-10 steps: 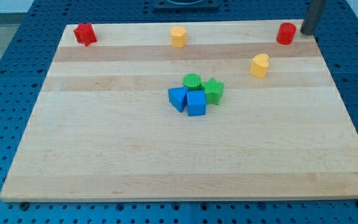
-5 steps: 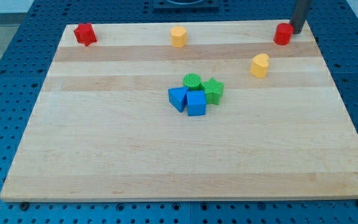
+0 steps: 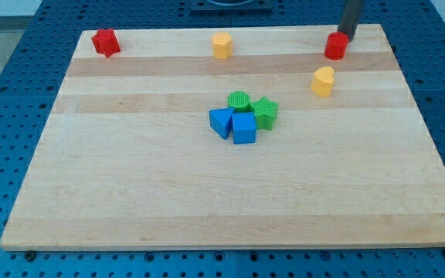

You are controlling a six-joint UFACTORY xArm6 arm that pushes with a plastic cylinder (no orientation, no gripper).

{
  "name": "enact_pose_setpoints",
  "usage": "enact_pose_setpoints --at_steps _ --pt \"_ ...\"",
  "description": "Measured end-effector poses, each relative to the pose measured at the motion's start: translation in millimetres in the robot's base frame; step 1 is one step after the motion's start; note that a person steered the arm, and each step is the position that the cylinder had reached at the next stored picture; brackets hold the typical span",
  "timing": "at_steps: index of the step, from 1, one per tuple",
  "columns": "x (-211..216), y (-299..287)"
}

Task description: Push red circle above yellow heart

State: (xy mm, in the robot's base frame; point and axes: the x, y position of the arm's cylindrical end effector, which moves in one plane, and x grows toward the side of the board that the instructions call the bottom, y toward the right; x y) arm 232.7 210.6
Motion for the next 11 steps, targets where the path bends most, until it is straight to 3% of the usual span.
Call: enact_pose_setpoints --at_steps 5,11 --pt "65 -23" --pt "42 -61"
